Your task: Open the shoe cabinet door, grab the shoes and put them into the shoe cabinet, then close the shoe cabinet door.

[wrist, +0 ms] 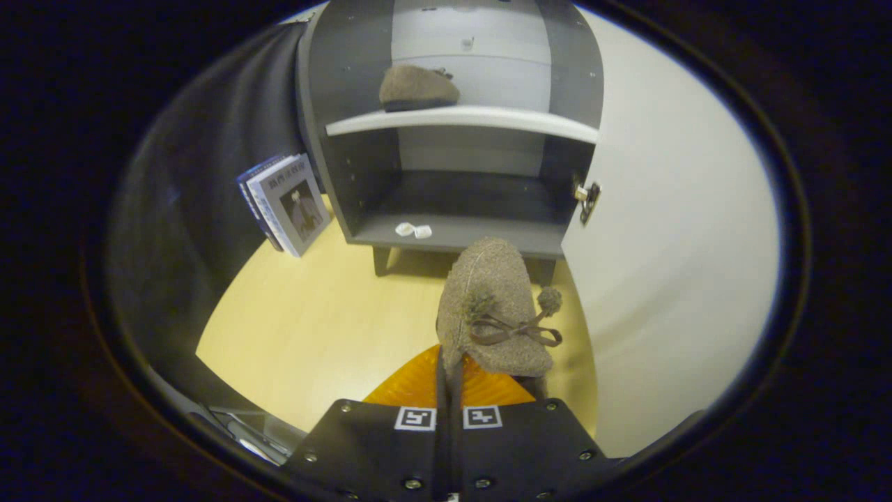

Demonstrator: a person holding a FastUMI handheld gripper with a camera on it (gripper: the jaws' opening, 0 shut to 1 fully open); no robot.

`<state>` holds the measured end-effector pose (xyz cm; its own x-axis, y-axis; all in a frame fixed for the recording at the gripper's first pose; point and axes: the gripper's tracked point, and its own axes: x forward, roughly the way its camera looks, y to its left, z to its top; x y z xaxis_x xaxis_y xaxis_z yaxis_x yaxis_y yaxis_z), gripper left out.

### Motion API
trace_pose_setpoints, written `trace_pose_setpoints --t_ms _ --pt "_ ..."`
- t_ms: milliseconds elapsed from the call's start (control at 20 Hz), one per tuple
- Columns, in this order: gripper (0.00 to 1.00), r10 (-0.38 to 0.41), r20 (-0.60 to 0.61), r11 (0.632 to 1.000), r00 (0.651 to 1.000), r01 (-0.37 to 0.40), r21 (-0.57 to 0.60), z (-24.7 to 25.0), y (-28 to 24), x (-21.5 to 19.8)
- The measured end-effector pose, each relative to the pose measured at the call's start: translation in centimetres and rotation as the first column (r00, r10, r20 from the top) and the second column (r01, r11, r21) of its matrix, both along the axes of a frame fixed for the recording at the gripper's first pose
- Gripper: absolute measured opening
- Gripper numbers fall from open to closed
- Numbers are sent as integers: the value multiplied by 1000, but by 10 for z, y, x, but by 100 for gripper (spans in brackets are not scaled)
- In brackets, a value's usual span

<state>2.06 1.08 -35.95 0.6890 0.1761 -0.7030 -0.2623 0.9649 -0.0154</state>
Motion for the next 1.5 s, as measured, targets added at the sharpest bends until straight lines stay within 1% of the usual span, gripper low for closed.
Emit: trace_pose_setpoints --t_ms 250,500,600,800,950,1150,1300,1400,1450,1500 --pt "0 -7 131 1000 991 6 12 79 4 40" --pt "0 -71 231 997 970 70 13 132 12 101" --pt "0 -102 247 995 964 103 10 142 14 130" --pt "0 -143 263 989 954 145 10 148 25 195" --pt "0 -141 257 989 956 145 6 146 38 238" --pt "0 -164 274 985 948 170 1 149 40 288" --pt "0 -157 248 986 956 164 -10 135 42 317" --pt "0 -160 222 986 962 165 -5 124 41 328" --pt "0 -157 217 987 963 160 5 123 43 332" --pt "0 -162 235 986 958 164 11 125 42 337"
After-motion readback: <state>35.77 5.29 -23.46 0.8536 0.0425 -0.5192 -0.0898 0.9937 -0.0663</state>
